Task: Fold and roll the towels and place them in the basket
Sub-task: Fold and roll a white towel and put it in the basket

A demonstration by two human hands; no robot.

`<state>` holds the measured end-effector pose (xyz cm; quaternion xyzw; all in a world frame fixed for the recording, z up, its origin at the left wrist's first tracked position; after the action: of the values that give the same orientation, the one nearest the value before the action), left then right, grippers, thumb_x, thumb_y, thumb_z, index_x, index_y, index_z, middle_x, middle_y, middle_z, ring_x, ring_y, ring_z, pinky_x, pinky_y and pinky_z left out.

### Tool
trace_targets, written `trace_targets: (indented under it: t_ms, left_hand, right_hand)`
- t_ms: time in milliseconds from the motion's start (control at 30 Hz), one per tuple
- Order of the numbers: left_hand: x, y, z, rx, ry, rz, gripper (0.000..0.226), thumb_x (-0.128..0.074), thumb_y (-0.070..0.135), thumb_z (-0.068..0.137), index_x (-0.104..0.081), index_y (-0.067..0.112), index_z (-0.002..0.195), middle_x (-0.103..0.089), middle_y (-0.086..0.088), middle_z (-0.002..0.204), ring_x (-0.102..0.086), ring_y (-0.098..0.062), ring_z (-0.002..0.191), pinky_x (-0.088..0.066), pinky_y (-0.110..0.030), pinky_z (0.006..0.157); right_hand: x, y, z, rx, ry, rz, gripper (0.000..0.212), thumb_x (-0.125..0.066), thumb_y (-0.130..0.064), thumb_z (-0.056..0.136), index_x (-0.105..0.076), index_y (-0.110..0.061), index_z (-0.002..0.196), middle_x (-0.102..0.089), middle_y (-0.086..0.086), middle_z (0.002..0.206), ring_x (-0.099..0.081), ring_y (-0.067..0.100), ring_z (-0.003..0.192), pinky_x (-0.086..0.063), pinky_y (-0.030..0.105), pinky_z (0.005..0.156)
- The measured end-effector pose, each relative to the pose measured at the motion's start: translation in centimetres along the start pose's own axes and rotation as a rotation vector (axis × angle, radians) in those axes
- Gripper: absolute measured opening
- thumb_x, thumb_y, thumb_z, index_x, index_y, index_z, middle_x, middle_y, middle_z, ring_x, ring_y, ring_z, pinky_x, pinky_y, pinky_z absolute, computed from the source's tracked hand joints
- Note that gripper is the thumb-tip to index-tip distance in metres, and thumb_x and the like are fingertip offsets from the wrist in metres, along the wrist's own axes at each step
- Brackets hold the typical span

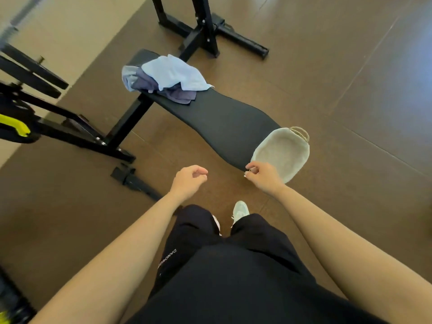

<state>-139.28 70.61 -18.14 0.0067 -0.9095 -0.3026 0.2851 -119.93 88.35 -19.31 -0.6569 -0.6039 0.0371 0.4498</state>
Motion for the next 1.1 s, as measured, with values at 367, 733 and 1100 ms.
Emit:
trace_targets:
  t_ms: [367, 733, 1100]
  left_hand:
    - [13.2, 1.4, 23.9, 0.153, -0.123, -0.177, 0.018, -0.071, 0.016, 0.089, -0.074, 0.022, 0.106, -0.075, -0.004, 0.104, -0.073, -0.018, 0.093, -0.056, -0.028, 0.086]
    - [29.5, 4.7, 55.4, 0.002, 0.01, 0.158, 0.045, -0.063, 0.027, 0.097, -0.054, 0.014, 0.139, -0.059, -0.005, 0.137, -0.057, -0.026, 0.124, -0.043, -0.033, 0.091]
    - [25.9, 1.6, 63.3, 0.302, 0.026, 0.404, 0.073, -0.068, 0.065, 0.082, -0.046, 0.024, 0.138, -0.052, -0.006, 0.142, -0.048, -0.035, 0.132, -0.041, -0.055, 0.106]
  right_hand:
    - [-1.1, -12.0, 22.8, -0.075, -0.055, -0.05, 0.032, -0.06, -0.035, 0.1, -0.062, -0.023, 0.13, -0.066, -0.007, 0.101, -0.063, 0.009, 0.09, -0.048, 0.022, 0.081]
    - [-4.3, -24.0, 44.4, -0.136, -0.023, -0.01, 0.051, -0.065, -0.044, 0.094, -0.051, -0.031, 0.142, -0.061, -0.009, 0.119, -0.062, 0.011, 0.097, -0.055, 0.037, 0.092]
    - [-7.1, -28.6, 56.6, 0.04, -0.083, 0.05, 0.067, -0.073, -0.03, 0.09, -0.042, -0.029, 0.15, -0.045, -0.006, 0.152, -0.056, 0.01, 0.11, -0.051, 0.027, 0.095]
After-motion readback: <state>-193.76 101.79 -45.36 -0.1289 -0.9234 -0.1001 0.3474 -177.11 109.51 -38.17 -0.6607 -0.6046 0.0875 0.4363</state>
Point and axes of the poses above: each hand's wrist, its own z-axis towards the middle knuckle, its own x-axis out of the back of the hand, y = z × x, the point moved 3 cm from there along z, towards the middle knuckle
